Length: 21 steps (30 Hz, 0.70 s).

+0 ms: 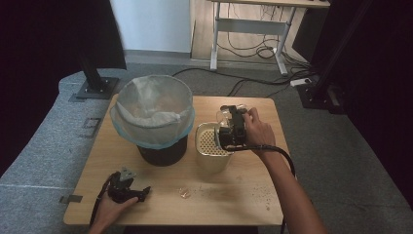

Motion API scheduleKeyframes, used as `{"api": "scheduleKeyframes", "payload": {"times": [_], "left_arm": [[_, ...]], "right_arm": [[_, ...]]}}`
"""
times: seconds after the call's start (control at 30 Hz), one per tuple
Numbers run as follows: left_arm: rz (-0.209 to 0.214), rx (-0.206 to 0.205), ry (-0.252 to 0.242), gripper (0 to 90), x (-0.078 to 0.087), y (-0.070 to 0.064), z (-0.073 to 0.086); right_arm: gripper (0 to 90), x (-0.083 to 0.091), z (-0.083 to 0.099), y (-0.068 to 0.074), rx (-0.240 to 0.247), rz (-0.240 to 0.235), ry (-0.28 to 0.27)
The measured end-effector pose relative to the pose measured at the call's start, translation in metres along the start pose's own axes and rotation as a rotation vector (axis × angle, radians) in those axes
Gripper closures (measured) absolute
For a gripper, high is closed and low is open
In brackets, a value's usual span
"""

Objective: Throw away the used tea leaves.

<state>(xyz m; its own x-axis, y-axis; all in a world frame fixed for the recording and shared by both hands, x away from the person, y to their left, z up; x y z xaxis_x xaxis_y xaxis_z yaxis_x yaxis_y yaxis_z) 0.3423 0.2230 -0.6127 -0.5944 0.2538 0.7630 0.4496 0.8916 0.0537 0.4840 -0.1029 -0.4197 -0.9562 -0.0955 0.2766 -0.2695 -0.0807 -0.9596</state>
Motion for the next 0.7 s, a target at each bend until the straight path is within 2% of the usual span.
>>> {"api": "scheduleKeyframes", "payload": {"times": [0.03, 0.07, 0.1, 0.13, 0.17, 0.2, 0.23, 0.33, 0.37, 0.4, 0.43, 0.47, 0.5, 0.53, 0.57, 0.6, 0.63, 0.67, 0.7], "left_arm": [[0.0, 0.0, 0.0, 5.5, 0.0, 0.0, 0.0], [0.0, 0.0, 0.0, 5.5, 0.0, 0.0, 0.0], [0.001, -0.001, 0.001, 5.5, 0.0, 0.0, 0.0], [0.001, -0.001, 0.0, 5.5, 0.0, 0.0, 0.0], [0.001, -0.001, 0.0, 5.5, 0.0, 0.0, 0.0], [0.001, -0.001, 0.0, 5.4, 0.0, 0.0, 0.0], [0.001, -0.001, 0.0, 5.3, 0.0, 0.0, 0.0], [0.002, -0.002, 0.001, 5.4, 0.0, 0.001, 0.0], [0.002, -0.002, 0.001, 5.5, 0.0, 0.001, 0.0], [0.002, -0.002, 0.001, 5.4, 0.0, 0.001, 0.0], [0.002, -0.002, 0.001, 5.5, 0.0, 0.001, 0.0], [0.002, -0.002, 0.002, 5.5, 0.0, 0.001, 0.0], [0.002, -0.002, 0.002, 5.4, 0.0, 0.001, 0.0], [0.002, -0.001, 0.003, 5.5, 0.0, 0.001, 0.0], [0.002, -0.001, 0.003, 5.4, 0.0, 0.001, 0.0], [0.002, 0.0, 0.003, 5.5, 0.0, 0.002, 0.0], [0.002, 0.001, 0.005, 5.5, 0.0, 0.002, 0.0], [0.001, 0.0, 0.004, 5.4, 0.0, 0.002, 0.0], [-0.001, 0.0, 0.004, 5.4, 0.0, 0.002, 0.0]], "right_arm": [[38.5, 0.0, 0.0, 0.0, 0.0, 0.0, 0.0], [38.5, -0.001, -0.002, 0.002, 0.028, 0.008, 0.005], [38.5, -0.001, -0.007, 0.007, 0.094, 0.029, -0.004], [38.4, 0.0, -0.01, 0.009, 0.136, 0.037, 0.003], [38.4, 0.0, -0.01, 0.009, 0.136, 0.037, 0.003], [38.4, -0.001, -0.013, 0.011, 0.226, 0.059, 0.014], [38.4, -0.002, -0.014, 0.011, 0.275, 0.074, 0.026], [38.6, -0.004, -0.017, 0.007, 0.379, 0.104, 0.042], [38.6, -0.004, -0.017, 0.007, 0.379, 0.104, 0.042], [38.9, -0.005, -0.02, 0.006, 0.446, 0.119, 0.053], [38.9, -0.005, -0.02, 0.006, 0.446, 0.119, 0.053], [39.4, -0.006, -0.022, 0.006, 0.534, 0.152, 0.064], [39.4, -0.006, -0.022, 0.006, 0.534, 0.152, 0.064], [39.8, -0.006, -0.024, 0.008, 0.599, 0.168, 0.078], [39.8, -0.006, -0.024, 0.008, 0.599, 0.168, 0.078], [40.0, -0.008, -0.028, 0.009, 0.673, 0.183, 0.092], [40.0, -0.008, -0.029, 0.009, 0.699, 0.188, 0.099], [40.1, -0.009, -0.034, 0.01, 0.744, 0.21, 0.086], [40.2, -0.008, -0.034, 0.01, 0.749, 0.218, 0.086]]}}
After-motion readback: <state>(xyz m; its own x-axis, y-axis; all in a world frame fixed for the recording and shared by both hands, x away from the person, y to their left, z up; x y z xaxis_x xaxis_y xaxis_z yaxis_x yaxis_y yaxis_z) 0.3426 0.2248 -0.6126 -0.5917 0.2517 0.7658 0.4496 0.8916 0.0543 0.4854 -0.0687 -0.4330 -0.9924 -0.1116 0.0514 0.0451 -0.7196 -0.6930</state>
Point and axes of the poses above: each handheld gripper's, and its own axes: x roughly backward along the jaws, z roughly out of its underside, y roughly to its left, the point moved 9 cm from there along -x, roughly forward along the jaws, and after that the axes turned 5 degrees about -z, right-handed, at the moved point
